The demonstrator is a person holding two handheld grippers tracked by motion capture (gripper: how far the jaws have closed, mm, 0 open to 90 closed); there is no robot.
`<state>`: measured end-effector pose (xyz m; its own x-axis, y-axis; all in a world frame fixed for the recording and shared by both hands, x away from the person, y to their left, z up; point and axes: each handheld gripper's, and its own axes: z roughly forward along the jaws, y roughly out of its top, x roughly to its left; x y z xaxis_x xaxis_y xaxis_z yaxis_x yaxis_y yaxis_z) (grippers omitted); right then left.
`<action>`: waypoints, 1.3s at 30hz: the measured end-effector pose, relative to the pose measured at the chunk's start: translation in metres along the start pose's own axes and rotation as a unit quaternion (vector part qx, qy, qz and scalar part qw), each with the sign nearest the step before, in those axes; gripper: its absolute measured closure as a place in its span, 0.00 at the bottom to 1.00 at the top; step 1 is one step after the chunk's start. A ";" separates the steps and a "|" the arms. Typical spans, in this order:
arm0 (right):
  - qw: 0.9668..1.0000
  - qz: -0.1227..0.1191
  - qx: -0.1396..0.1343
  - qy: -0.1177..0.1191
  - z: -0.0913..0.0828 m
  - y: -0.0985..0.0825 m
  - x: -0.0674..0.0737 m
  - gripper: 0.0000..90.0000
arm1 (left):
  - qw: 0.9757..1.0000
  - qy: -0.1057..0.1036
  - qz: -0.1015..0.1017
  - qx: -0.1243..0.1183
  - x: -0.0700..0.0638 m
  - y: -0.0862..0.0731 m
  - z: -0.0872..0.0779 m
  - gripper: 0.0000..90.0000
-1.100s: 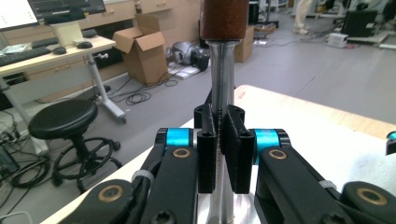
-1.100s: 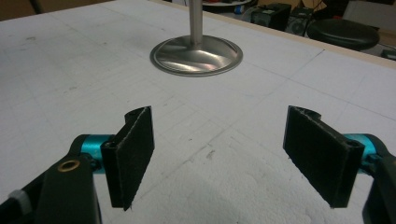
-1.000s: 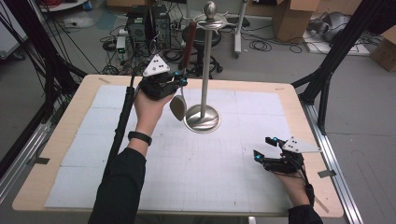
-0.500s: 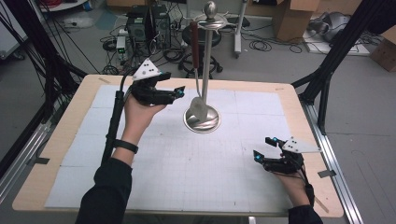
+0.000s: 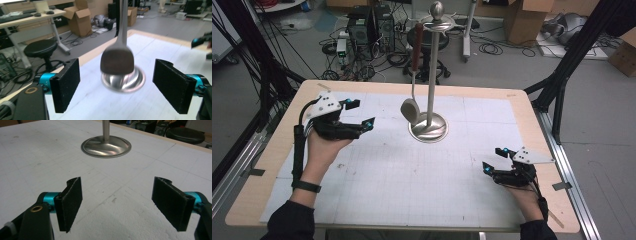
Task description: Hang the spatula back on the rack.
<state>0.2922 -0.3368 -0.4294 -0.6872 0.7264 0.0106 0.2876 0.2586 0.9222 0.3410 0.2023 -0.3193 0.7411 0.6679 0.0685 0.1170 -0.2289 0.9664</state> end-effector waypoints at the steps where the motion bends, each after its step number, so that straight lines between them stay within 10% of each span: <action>1: 1.000 -0.001 0.001 -0.001 0.000 0.000 0.000 0.27 | 1.000 0.000 -0.003 -0.001 0.001 -0.006 -0.006 0.25; 24: 1.000 0.009 0.013 -0.004 0.002 -0.004 -0.003 0.24 | 0.999 0.020 -0.027 0.023 -0.005 -0.111 -0.049 0.20; 39: 0.998 0.054 0.010 -0.018 0.000 -0.010 -0.011 0.17 | 0.998 0.032 -0.044 0.030 -0.006 -0.129 -0.046 0.19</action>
<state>0.2967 -0.3471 -0.4384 -0.6272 0.7730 0.0948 0.3724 0.1907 0.9083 0.2913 0.2603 -0.4325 0.6828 0.7306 0.0024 0.2194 -0.2081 0.9532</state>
